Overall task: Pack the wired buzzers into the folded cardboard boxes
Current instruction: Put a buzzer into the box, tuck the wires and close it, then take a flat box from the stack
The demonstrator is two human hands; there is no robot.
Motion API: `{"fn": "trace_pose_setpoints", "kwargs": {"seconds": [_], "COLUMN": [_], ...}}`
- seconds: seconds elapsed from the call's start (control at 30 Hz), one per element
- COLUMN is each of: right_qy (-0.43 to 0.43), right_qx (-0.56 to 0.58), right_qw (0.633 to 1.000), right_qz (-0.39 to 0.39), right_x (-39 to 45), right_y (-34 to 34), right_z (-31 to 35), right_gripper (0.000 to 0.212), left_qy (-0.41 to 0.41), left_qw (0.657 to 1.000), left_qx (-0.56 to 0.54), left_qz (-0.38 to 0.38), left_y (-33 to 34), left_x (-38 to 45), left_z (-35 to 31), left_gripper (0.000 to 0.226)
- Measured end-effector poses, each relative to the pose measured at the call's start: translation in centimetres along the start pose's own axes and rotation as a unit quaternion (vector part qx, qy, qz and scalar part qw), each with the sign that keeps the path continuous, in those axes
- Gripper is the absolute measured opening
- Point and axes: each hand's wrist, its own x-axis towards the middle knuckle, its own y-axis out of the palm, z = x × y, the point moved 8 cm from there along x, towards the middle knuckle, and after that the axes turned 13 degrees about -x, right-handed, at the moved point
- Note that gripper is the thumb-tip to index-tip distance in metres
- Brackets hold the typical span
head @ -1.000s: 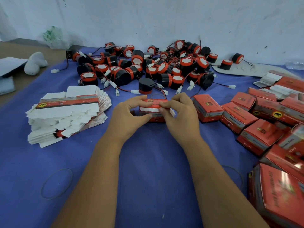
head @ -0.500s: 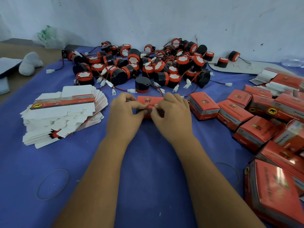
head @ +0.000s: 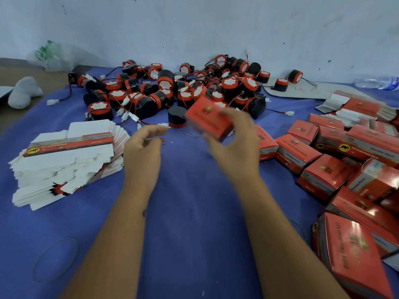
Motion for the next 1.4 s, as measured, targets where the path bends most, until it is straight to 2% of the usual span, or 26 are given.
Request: {"fn": "trace_pose_setpoints", "kwargs": {"seconds": [0.07,0.13,0.17,0.27,0.33,0.37,0.4,0.47,0.53,0.57,0.63,0.7,0.77,0.87,0.97,1.03,1.13,1.3,1.4], "right_qy": [0.053,0.120,0.156,0.253,0.246,0.217,0.176,0.086,-0.001,-0.040,-0.105,-0.155,-0.168,-0.134,-0.106,-0.086,-0.037,0.031,0.052], "right_qx": [-0.048,-0.122,-0.157,-0.274,-0.314,-0.317,-0.309,-0.262,-0.207,-0.190,-0.180,-0.188,-0.198,-0.187,-0.152,-0.096,0.000,0.166,0.248], "right_qw": [0.990,0.965,0.953,0.915,0.907,0.915,0.927,0.956,0.978,0.981,0.974,0.959,0.948,0.952,0.965,0.974,0.979,0.956,0.935], "right_qz": [-0.119,-0.197,-0.206,-0.154,-0.133,-0.125,-0.118,-0.095,-0.031,0.011,0.087,0.144,0.185,0.201,0.188,0.184,0.200,0.238,0.249], "right_x": [1.0,1.0,0.8,-0.4,-0.6,-0.5,-0.4,-0.6,-2.0,-2.9,-4.5,-5.3,-5.4,-5.1,-4.7,-4.5,-4.3,-4.3,-4.1], "right_y": [-3.6,-6.8,-7.8,-8.2,-7.4,-6.6,-5.5,-2.8,0.7,2.5,5.3,6.9,7.7,7.7,7.2,7.0,7.1,7.9,7.9], "right_z": [-1.8,-4.2,-5.3,-7.6,-6.6,-5.4,-3.9,-0.5,3.0,4.6,6.8,7.6,7.3,6.2,5.8,5.6,4.9,4.1,4.3], "right_gripper": [0.049,0.048,0.048,0.054,0.058,0.059,0.059,0.056,0.052,0.050,0.048,0.046,0.045,0.043,0.039,0.042,0.054,0.070,0.068], "left_qy": [-0.021,-0.039,-0.043,-0.048,-0.019,0.022,0.080,0.194,0.244,0.226,0.101,-0.016,-0.038,-0.012,0.040,0.094,0.166,0.164,0.194], "left_qw": [1.000,0.999,0.999,0.998,0.996,0.990,0.976,0.925,0.880,0.866,0.853,0.831,0.812,0.812,0.841,0.855,0.855,0.869,0.865], "left_qx": [0.001,0.006,0.012,0.041,0.089,0.139,0.204,0.325,0.397,0.433,0.498,0.548,0.578,0.582,0.537,0.507,0.487,0.468,0.462], "left_qz": [-0.005,-0.007,-0.006,0.006,0.013,0.010,-0.001,-0.041,-0.092,-0.110,-0.118,-0.095,-0.068,-0.049,-0.056,-0.062,-0.062,-0.004,0.012], "left_y": [0.1,0.2,0.3,0.7,1.0,0.9,0.7,0.1,-1.1,-1.9,-3.9,-5.2,-5.1,-3.9,-2.9,-2.3,-1.1,1.4,3.3], "left_x": [-0.1,-0.1,0.0,0.0,-0.1,-0.1,-0.1,-0.4,-0.5,-0.3,0.7,1.2,1.1,1.0,0.6,0.3,-0.5,-1.4,-2.3], "left_z": [0.3,0.6,0.8,1.3,1.0,0.3,-0.8,-3.1,-4.6,-4.7,-3.4,-1.8,-1.3,-1.6,-2.4,-3.3,-4.5,-4.3,-5.1], "left_gripper": [0.036,0.035,0.034,0.032,0.030,0.029,0.028,0.030,0.033,0.034,0.037,0.044,0.043,0.040,0.039,0.043,0.041,0.039,0.030]}}
